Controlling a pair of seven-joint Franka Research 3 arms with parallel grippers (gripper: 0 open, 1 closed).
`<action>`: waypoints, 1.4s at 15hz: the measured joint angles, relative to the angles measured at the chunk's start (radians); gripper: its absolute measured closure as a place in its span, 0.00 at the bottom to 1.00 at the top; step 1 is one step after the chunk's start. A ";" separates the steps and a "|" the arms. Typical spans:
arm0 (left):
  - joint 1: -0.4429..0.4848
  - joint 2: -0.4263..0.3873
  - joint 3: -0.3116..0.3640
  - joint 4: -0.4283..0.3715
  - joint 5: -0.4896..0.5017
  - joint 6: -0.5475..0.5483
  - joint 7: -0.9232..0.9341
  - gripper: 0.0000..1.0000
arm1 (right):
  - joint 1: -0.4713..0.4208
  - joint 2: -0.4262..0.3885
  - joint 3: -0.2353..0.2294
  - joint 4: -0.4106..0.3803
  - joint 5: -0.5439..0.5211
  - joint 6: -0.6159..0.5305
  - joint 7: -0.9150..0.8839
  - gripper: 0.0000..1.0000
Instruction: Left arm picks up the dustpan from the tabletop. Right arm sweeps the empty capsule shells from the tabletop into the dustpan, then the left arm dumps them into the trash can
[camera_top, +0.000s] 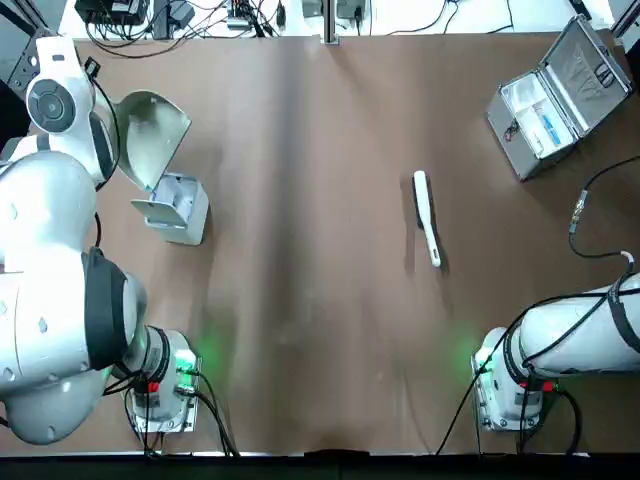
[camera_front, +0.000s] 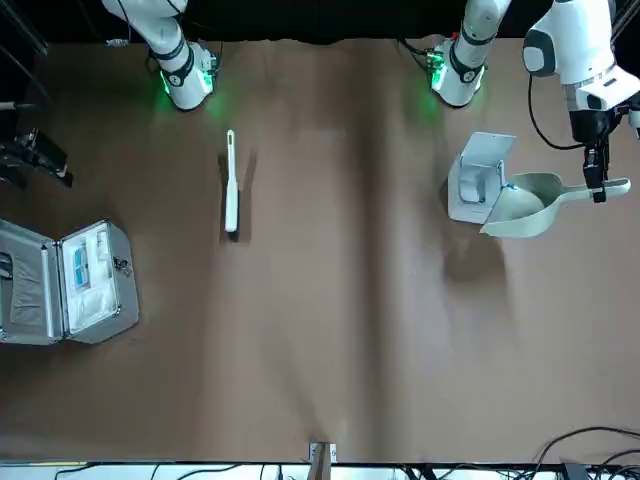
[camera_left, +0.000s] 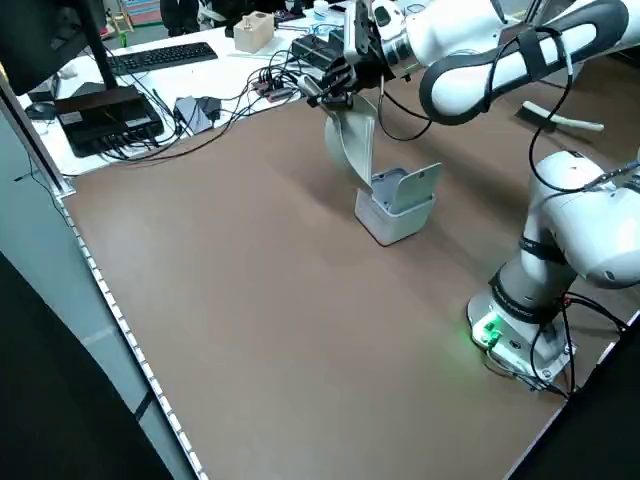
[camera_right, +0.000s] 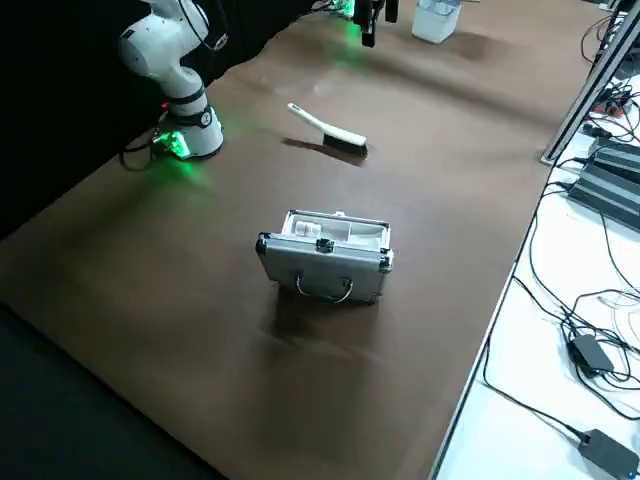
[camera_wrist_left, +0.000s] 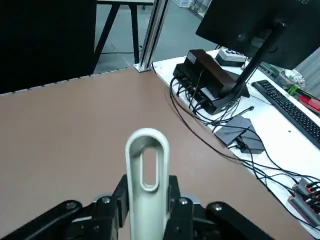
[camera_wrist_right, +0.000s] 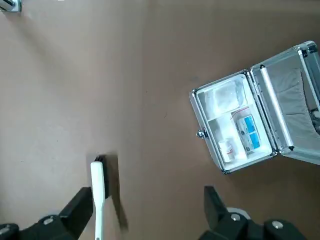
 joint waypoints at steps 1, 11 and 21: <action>0.000 0.000 0.000 0.000 0.000 -0.002 0.001 0.66 | 0.000 0.000 0.001 0.000 0.000 0.000 0.000 0.02; 0.000 0.000 -0.001 0.000 0.000 -0.023 0.001 0.66 | 0.001 0.000 0.003 0.000 0.000 -0.002 0.000 0.02; 0.000 -0.001 -0.003 0.035 0.000 -0.101 0.000 0.66 | 0.001 0.000 0.003 0.000 0.000 -0.003 0.000 0.02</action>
